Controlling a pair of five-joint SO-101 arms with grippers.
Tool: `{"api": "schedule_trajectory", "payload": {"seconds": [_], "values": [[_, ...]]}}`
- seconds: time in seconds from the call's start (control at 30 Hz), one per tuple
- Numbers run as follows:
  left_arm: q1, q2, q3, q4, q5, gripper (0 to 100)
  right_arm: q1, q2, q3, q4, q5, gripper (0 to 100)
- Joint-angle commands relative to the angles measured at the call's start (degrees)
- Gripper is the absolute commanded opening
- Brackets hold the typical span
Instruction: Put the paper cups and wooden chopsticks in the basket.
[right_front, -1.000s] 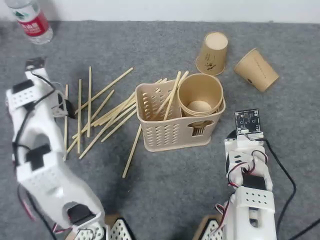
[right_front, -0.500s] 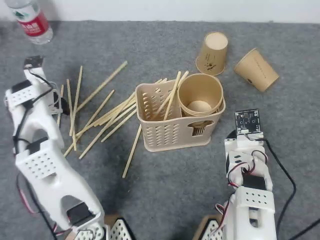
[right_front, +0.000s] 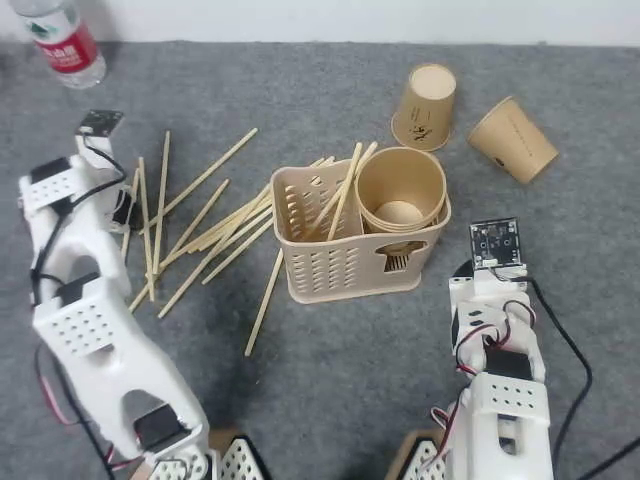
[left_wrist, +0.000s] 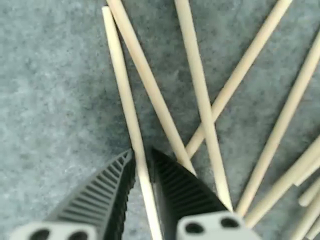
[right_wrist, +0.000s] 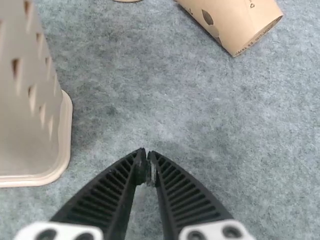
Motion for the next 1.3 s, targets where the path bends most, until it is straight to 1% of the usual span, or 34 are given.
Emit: {"api": "schedule_trajectory", "payload": {"seconds": [0.0,0.1,0.23,0.47,0.6,0.73,0.87,0.9,0.97,1.03,1.17,1.23,1.27], "values": [[-0.70,1.32,-0.13,0.35,-0.70,2,-0.48,-0.84,-0.35,-1.19,0.70,1.5],[-0.62,1.41,-0.13,1.32,-1.23,1,-0.48,-0.84,-0.35,-1.19,0.70,1.5],[-0.70,-0.09,-1.10,6.95,-4.48,1,-0.48,-0.84,-0.35,-1.19,0.70,1.5],[-1.58,-15.03,-12.35,25.49,-5.45,1,-0.48,-0.84,-0.35,-1.19,0.70,1.5],[1.49,-24.88,-15.60,35.87,-8.62,1,-0.48,-0.84,-0.35,-1.01,0.70,1.5],[3.78,-36.66,-11.56,35.52,-8.62,1,-0.40,-0.84,-0.26,-0.75,0.70,1.5],[9.58,-48.18,-7.16,35.34,-8.09,1,-0.40,-0.84,-0.26,-0.75,0.70,1.5],[11.87,-50.73,-6.64,35.25,-6.95,1,-0.40,-0.84,-0.26,-0.75,0.70,1.5],[16.97,-55.82,-6.37,34.55,-2.37,1,-0.40,-0.84,-0.26,-0.75,0.70,1.5],[22.24,-60.31,-6.11,31.74,5.01,1,-0.40,-0.84,-0.26,-0.75,0.70,1.5],[29.71,-66.20,-5.58,22.59,22.15,1,-0.40,-0.84,-0.26,-0.75,0.70,1.5],[33.41,-67.96,-3.56,17.14,27.96,1,-0.40,-0.84,-0.26,-0.75,0.70,1.5],[35.43,-68.66,-2.24,14.51,29.63,1,-0.40,-0.84,-0.26,-0.75,0.70,1.5]]}}
